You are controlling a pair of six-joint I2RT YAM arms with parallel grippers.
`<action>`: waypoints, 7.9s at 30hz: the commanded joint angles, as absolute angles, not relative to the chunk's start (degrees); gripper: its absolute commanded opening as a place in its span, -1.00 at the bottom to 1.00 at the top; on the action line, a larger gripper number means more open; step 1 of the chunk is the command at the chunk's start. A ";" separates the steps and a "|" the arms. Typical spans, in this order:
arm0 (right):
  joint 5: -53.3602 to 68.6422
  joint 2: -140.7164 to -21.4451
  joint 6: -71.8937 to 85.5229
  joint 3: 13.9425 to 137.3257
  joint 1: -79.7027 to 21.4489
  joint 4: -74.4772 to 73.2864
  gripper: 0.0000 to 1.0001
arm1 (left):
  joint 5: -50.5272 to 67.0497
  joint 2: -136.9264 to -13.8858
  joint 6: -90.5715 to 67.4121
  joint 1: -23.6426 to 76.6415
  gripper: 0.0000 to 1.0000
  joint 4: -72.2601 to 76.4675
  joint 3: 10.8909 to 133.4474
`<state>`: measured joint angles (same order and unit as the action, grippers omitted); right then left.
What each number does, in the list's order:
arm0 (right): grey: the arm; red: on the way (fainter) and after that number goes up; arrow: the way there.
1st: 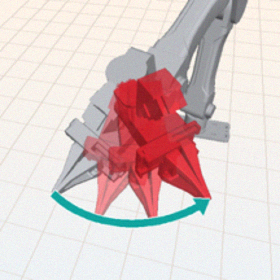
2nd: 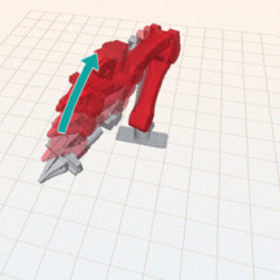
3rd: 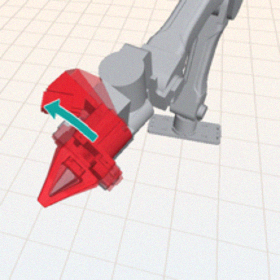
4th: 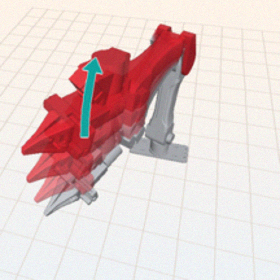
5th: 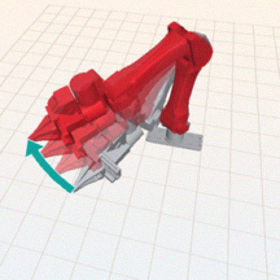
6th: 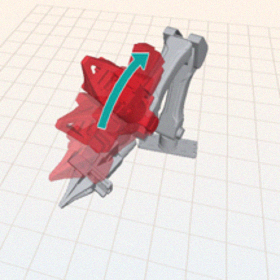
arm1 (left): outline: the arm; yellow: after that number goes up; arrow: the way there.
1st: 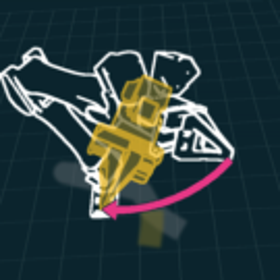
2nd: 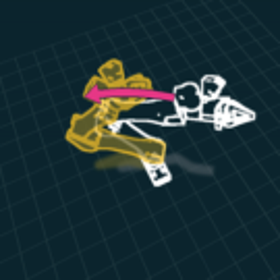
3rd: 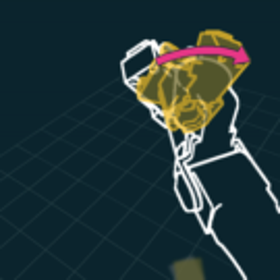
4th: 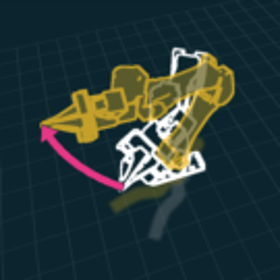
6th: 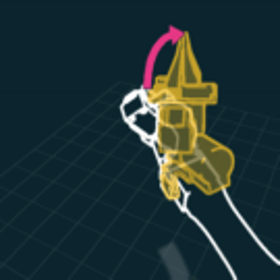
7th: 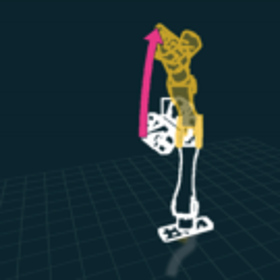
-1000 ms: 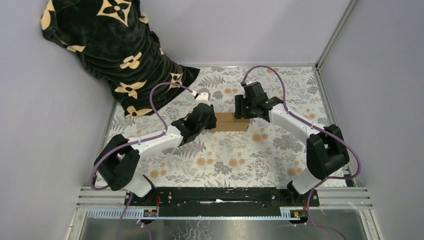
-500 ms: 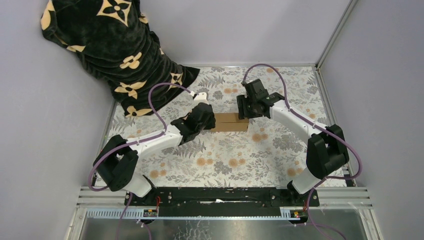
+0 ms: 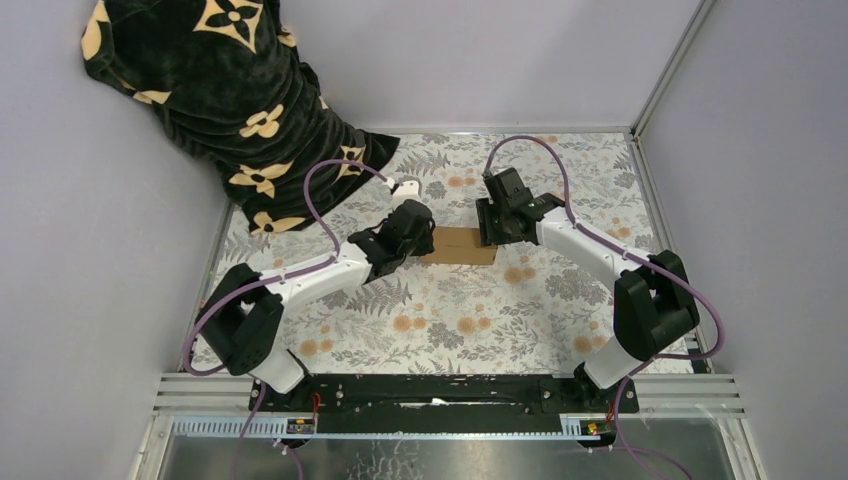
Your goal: Fold the paper box
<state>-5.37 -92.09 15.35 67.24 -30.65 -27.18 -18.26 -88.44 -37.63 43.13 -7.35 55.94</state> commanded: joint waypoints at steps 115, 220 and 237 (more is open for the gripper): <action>8.62 -91.15 14.05 58.34 -19.37 -6.01 0.21 | -9.64 -91.67 -32.67 33.66 -0.03 2.93 54.92; -16.44 -60.61 7.36 43.74 -15.68 3.15 0.99 | -26.18 -58.01 -19.33 17.32 0.97 -1.09 38.39; -22.08 -70.06 2.65 19.18 -6.51 44.07 0.99 | -18.64 -79.47 -3.67 12.14 0.97 46.06 20.50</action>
